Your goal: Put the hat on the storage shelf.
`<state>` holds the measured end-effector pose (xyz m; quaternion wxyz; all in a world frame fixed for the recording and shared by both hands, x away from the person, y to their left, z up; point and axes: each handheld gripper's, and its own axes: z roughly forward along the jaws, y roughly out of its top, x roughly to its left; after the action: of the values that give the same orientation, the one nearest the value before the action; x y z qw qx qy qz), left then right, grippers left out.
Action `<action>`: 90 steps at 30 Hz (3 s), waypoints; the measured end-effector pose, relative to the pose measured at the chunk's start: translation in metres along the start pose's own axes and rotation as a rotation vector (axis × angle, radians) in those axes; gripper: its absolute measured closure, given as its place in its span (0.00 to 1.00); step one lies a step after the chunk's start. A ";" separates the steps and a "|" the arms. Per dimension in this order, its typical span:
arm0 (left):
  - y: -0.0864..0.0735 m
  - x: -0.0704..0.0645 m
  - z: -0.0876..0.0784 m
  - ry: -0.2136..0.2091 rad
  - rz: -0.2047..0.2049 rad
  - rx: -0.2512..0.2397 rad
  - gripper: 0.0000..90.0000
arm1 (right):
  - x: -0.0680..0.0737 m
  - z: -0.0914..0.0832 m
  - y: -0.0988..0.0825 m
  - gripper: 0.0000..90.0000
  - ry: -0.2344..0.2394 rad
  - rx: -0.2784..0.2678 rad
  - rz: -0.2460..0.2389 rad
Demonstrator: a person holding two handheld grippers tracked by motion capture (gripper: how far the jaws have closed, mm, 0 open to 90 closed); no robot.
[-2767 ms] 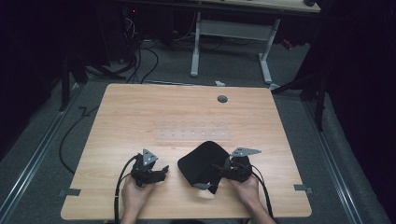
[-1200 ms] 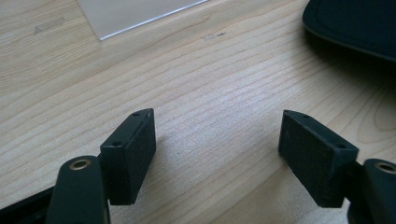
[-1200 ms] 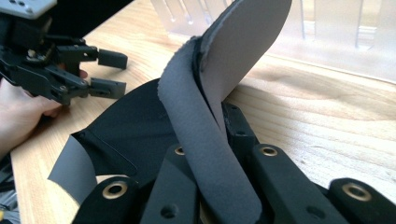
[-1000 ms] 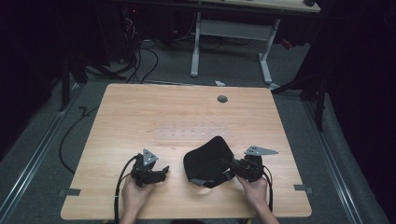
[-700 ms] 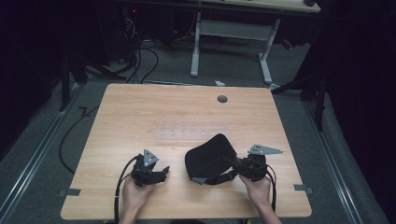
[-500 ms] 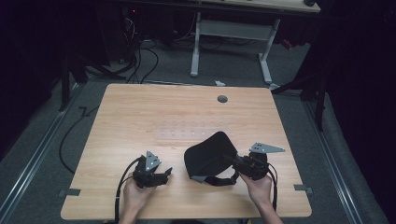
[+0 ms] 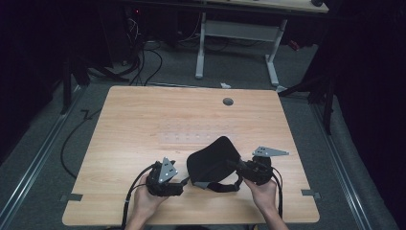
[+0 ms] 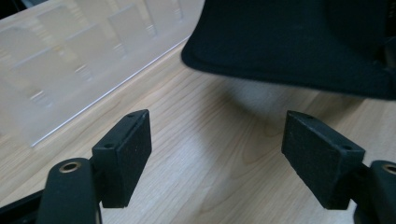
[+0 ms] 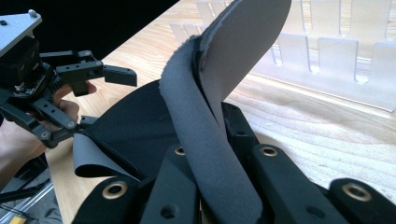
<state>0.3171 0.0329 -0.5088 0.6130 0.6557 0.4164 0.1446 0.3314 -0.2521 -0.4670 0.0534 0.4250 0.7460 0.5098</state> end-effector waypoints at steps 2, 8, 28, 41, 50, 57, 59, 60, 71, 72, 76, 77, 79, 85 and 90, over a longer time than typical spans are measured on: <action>0.001 -0.005 0.001 -0.020 0.003 -0.006 0.28 | 0.001 0.000 0.000 0.95 0.001 0.000 0.001; 0.005 -0.014 0.004 -0.047 0.015 -0.010 0.28 | 0.002 0.001 0.001 0.95 0.007 0.004 -0.001; 0.008 -0.025 0.004 -0.060 0.044 0.000 0.33 | 0.007 0.003 0.004 0.94 0.010 0.024 0.006; 0.014 -0.030 0.001 -0.109 0.063 -0.007 0.48 | 0.013 0.004 0.009 0.94 0.043 0.013 0.009; 0.016 -0.034 -0.003 -0.168 0.040 0.027 0.71 | 0.015 0.006 0.011 0.92 0.051 0.005 0.010; 0.020 -0.034 -0.010 -0.229 0.016 0.034 0.86 | 0.013 0.005 0.012 0.88 0.068 -0.002 0.019; 0.020 -0.035 -0.012 -0.251 0.011 0.043 0.90 | 0.012 0.006 0.012 0.86 0.067 0.001 0.021; 0.020 -0.035 -0.013 -0.261 0.008 0.047 0.92 | 0.011 0.006 0.012 0.85 0.065 0.005 0.025; 0.026 -0.040 -0.016 -0.294 0.000 0.072 0.96 | 0.002 0.001 0.010 0.63 0.082 -0.048 0.050; 0.026 -0.040 -0.015 -0.291 -0.001 0.073 0.96 | 0.001 -0.002 0.010 0.60 0.084 -0.067 0.051; 0.029 -0.036 -0.017 -0.271 -0.010 0.055 0.96 | -0.003 -0.013 0.006 0.56 0.069 -0.111 0.063; 0.031 -0.034 -0.019 -0.266 -0.014 0.044 0.96 | -0.004 -0.014 0.004 0.55 0.064 -0.116 0.060; 0.035 -0.032 -0.021 -0.266 -0.029 0.028 0.96 | -0.006 -0.015 0.000 0.54 0.046 -0.104 0.058; 0.044 -0.021 -0.029 -0.256 -0.083 -0.014 0.96 | -0.022 -0.005 -0.020 0.51 -0.087 -0.024 0.033; 0.049 -0.011 -0.034 -0.242 -0.111 -0.038 0.96 | -0.034 0.004 -0.035 0.47 -0.176 0.026 0.039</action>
<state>0.3048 0.0527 -0.4530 0.6782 0.6325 0.3722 0.0383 0.3353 -0.2768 -0.5090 0.1031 0.4833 0.7364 0.4620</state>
